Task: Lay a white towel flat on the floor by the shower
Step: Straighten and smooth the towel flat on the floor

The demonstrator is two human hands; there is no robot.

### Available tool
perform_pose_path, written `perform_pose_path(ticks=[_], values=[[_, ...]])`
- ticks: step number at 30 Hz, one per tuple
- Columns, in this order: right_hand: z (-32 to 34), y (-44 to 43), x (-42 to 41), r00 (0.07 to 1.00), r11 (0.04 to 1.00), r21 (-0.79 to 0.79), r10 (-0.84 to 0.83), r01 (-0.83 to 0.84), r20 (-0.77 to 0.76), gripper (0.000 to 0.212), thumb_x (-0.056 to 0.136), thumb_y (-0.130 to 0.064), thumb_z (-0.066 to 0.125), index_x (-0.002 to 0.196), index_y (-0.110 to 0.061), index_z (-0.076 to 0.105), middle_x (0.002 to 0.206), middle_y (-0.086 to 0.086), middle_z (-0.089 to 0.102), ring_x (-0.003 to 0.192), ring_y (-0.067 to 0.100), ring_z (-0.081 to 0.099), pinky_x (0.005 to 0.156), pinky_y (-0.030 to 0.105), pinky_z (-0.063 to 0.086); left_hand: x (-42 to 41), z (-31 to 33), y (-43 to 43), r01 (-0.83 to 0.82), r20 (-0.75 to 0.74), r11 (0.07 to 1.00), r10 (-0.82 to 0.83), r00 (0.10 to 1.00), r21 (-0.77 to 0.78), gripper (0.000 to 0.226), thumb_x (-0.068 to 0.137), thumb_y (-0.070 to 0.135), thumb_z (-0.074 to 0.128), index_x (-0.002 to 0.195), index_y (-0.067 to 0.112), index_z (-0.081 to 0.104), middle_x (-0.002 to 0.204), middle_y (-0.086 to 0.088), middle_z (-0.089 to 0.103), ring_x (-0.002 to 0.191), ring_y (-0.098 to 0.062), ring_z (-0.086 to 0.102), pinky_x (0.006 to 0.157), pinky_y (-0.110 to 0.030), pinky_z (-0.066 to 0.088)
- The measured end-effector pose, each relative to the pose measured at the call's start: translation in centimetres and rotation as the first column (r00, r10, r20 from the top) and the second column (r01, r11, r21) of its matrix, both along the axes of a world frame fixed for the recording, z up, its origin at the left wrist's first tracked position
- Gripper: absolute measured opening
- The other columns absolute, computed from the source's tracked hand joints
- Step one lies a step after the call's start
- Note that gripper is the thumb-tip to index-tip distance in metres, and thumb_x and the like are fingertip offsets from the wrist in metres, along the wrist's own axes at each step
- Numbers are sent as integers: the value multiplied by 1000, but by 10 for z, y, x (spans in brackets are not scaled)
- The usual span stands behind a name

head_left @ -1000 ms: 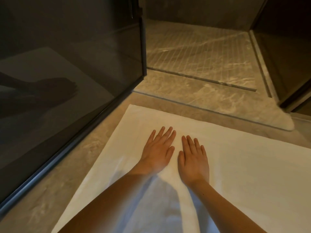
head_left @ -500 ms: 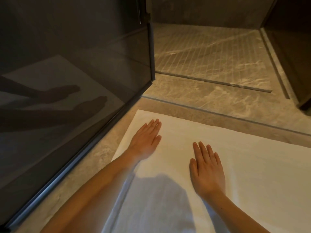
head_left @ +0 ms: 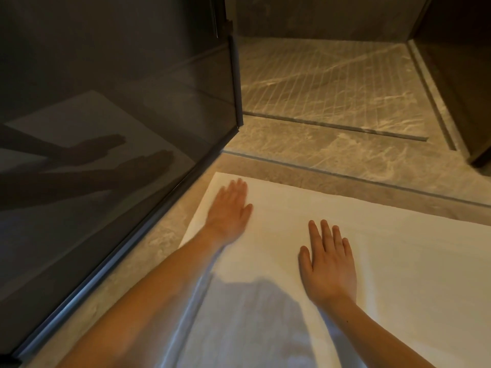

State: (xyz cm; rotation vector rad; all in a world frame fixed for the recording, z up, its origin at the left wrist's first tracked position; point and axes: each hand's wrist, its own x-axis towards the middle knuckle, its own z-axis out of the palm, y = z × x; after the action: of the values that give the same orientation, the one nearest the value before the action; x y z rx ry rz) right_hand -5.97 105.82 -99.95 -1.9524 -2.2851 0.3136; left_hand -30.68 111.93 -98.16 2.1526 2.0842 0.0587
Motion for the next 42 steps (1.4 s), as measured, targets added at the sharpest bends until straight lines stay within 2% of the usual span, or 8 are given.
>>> perform_pose_path(ticks=[6, 18, 24, 28, 33, 37, 39, 42], values=[[3, -1, -1, 1000, 1000, 1, -3, 3, 20, 62, 98, -46, 10, 155, -25, -5, 163, 2, -9, 149, 19, -13, 122, 38, -3, 87, -21, -69, 227, 43, 973, -229, 973, 49, 61, 101, 44, 9, 153, 16, -6, 161, 0, -12, 143, -10, -22, 115, -31, -19], [6, 2, 4, 999, 997, -64, 46, -46, -8, 63, 99, -48, 14, 155, -27, -6, 162, 0, -12, 148, 18, -15, 121, 37, -5, 4, -19, -85, 145, 18, 989, -145, 989, 15, 60, 99, 46, 0, 153, 20, -10, 159, 8, -19, 142, -2, -23, 115, -22, -13], [0, -3, 32, 984, 985, -29, 171, -170, 41, 62, 99, -51, 9, 155, -28, -5, 162, -5, -9, 148, 14, -12, 121, 34, -4, 1, -21, -85, 155, 57, 987, -158, 986, 46, 59, 101, 46, 4, 154, 20, -6, 160, 9, -14, 142, 0, -21, 113, -18, -16], [-4, -4, 42, 987, 988, -6, 157, -157, 42, 62, 98, -51, 7, 155, -28, -4, 162, -7, -6, 147, 11, -11, 121, 33, -4, -9, -24, -85, 168, 64, 985, -170, 983, 39, 59, 101, 45, 7, 154, 20, -6, 160, 9, -15, 143, -1, -20, 116, -22, -13], [-5, -5, 42, 985, 986, 6, 165, -165, 50, 66, 94, -54, 1, 155, -28, -5, 160, -8, -8, 148, 12, -10, 121, 34, -3, -48, -17, -93, 73, 37, 997, -74, 997, 31, 58, 102, 43, 10, 154, 21, -3, 161, 8, -11, 144, -1, -17, 116, -21, -10], [-3, -6, 40, 986, 987, -1, 160, -160, 56, 63, 98, -51, 8, 155, -26, -4, 163, -4, -5, 149, 14, -9, 122, 35, -1, -53, -14, -95, 62, 59, 998, -62, 996, 4, 59, 102, 44, 12, 154, 21, -3, 161, 7, -10, 142, 2, -18, 112, -16, -14], [-2, -6, 39, 985, 987, -8, 161, -161, 64, 63, 99, -50, 11, 155, -26, -4, 163, -3, -5, 149, 16, -8, 122, 36, -1, -51, -11, -94, 39, 63, 999, -36, 997, -36, 59, 103, 42, 13, 154, 19, -4, 162, 4, -11, 142, 0, -18, 115, -20, -11], [0, -6, 38, 986, 988, -12, 157, -157, 63, 62, 99, -49, 13, 155, -26, -3, 163, -2, -3, 150, 17, -6, 122, 37, 0, -30, -4, -96, -51, 37, 996, 53, 998, -73, 61, 103, 40, 14, 153, 10, -6, 161, -6, -13, 147, -14, -14, 118, -28, -9]])
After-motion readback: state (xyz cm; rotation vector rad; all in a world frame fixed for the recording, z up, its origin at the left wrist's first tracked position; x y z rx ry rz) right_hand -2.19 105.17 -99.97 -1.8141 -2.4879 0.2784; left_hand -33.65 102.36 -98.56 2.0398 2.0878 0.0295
